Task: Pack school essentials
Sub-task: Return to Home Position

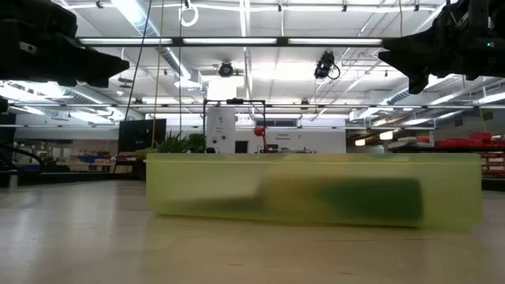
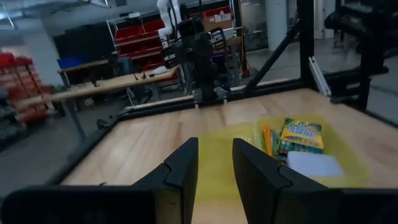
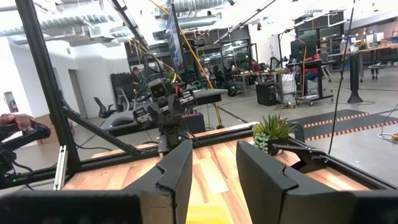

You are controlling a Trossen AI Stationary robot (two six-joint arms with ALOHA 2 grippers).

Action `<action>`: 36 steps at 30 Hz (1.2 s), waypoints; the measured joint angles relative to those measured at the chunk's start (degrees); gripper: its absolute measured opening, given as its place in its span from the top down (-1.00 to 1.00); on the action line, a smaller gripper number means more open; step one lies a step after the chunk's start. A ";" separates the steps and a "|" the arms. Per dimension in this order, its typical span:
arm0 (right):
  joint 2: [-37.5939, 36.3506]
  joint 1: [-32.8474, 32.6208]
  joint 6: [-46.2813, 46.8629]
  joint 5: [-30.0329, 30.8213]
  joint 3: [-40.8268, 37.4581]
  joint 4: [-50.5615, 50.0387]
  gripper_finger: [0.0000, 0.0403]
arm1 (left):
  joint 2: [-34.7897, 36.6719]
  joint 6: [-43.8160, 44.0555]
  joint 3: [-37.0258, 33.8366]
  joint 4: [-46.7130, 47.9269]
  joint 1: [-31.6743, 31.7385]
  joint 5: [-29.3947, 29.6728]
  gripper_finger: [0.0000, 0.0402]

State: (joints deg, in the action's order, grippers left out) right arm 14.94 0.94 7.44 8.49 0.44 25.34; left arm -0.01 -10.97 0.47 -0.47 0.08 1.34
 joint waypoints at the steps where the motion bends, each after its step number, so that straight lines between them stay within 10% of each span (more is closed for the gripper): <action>1: 0.00 0.01 0.00 0.00 0.01 0.00 0.35 | -0.02 1.30 0.00 0.02 0.01 0.00 0.47; 36: 0.00 0.01 0.00 0.00 0.01 -0.02 0.35 | -0.35 4.31 -0.11 -5.53 1.02 0.17 0.47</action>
State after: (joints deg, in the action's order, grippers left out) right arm 14.94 0.95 7.44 8.49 0.45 25.32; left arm -0.36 -6.67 0.36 -6.00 1.10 1.52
